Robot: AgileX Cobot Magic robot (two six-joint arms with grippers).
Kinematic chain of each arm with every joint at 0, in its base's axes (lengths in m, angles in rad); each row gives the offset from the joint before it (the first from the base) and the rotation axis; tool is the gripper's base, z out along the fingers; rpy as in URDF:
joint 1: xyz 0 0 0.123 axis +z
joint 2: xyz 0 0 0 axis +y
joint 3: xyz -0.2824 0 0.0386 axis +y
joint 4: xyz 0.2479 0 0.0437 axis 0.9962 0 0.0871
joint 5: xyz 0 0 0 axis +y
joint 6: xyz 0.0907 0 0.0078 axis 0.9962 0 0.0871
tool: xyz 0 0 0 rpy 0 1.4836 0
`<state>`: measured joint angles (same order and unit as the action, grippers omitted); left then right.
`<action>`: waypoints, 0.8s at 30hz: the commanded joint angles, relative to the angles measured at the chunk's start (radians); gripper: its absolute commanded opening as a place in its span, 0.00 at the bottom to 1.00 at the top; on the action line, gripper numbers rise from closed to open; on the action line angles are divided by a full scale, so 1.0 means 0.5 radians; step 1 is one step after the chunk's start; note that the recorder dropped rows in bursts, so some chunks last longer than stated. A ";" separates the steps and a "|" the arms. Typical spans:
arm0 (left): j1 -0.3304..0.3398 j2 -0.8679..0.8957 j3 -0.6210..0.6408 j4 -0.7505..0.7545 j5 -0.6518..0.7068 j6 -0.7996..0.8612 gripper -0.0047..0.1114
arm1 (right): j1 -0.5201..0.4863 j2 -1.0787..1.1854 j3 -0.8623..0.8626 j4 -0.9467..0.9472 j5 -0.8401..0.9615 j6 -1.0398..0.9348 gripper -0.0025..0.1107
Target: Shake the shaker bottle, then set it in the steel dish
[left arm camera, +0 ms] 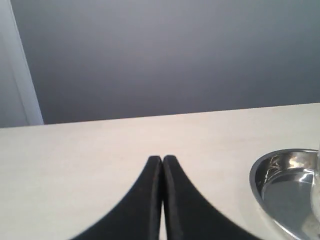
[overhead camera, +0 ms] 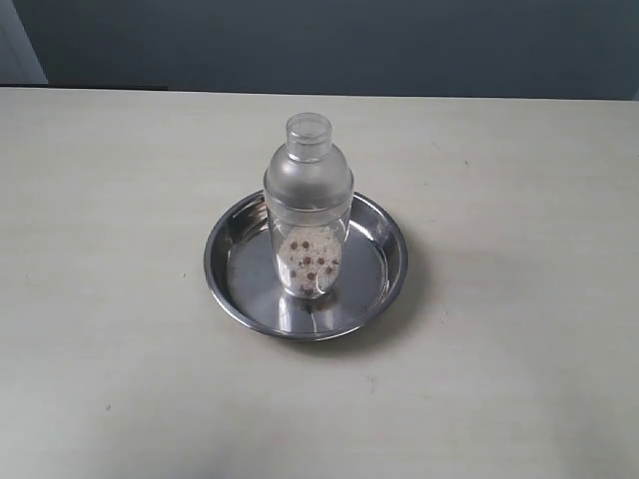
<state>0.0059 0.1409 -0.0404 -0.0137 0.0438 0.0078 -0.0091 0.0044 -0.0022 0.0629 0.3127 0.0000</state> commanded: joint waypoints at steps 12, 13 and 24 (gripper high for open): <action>0.084 -0.133 0.081 -0.073 0.359 0.015 0.04 | 0.000 -0.009 0.004 0.001 -0.016 0.000 0.02; 0.084 -0.133 0.081 -0.073 0.359 0.015 0.04 | 0.000 -0.009 0.004 0.001 -0.016 0.000 0.02; 0.084 -0.133 0.081 -0.073 0.373 0.015 0.04 | 0.000 -0.009 0.004 0.001 -0.016 0.000 0.02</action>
<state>0.0483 0.0775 -0.0039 -0.0381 0.2307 0.0144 -0.0091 0.0044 -0.0022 0.0629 0.3127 0.0000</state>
